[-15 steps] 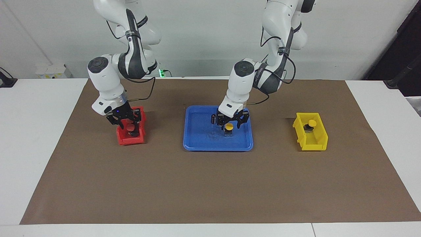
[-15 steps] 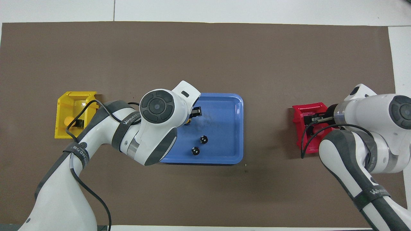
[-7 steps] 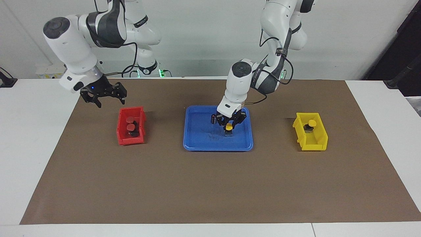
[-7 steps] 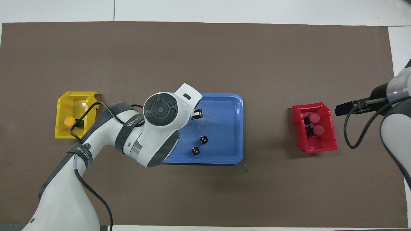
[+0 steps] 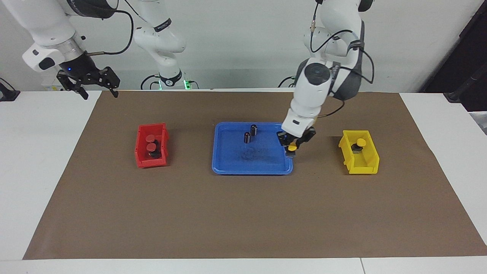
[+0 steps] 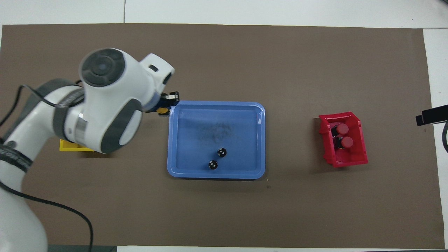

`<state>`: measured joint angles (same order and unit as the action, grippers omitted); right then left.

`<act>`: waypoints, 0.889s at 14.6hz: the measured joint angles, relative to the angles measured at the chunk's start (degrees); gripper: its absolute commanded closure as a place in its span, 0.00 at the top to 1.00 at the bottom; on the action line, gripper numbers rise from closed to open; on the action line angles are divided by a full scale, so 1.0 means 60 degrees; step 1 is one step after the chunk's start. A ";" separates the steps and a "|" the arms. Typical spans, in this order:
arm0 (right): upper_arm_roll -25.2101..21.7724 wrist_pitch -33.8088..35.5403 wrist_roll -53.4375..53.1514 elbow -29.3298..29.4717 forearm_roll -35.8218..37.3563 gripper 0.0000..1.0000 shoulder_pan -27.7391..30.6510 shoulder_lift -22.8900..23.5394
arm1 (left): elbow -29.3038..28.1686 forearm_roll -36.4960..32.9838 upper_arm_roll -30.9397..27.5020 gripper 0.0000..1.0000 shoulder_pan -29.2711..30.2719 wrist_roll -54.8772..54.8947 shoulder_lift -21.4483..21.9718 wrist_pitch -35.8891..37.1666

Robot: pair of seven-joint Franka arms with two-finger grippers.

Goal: Sort red and yellow buttons by color

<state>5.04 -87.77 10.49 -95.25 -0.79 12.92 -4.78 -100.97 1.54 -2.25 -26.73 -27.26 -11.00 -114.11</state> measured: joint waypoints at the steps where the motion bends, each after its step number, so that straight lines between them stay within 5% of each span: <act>1: 0.0010 0.0000 -0.0002 0.0030 0.0012 1.00 0.0000 0.0056 | 0.0016 0.0051 -0.0026 0.01 0.0669 0.0842 0.0150 0.0107; 6: 0.0049 0.0026 -0.0010 0.0237 0.0015 1.00 -0.0003 0.0159 | -0.0013 0.0358 -0.0059 0.01 0.3057 0.3984 0.0214 0.0206; 13: 0.0078 0.0035 -0.0010 0.0400 0.0015 1.00 -0.0025 0.0220 | -0.0667 0.0371 -0.0050 0.01 0.3775 0.4553 0.0171 -0.0257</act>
<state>5.51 -87.56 10.43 -92.85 -0.71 12.77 -3.46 -104.97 3.77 -2.55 -4.08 0.06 -9.98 -115.65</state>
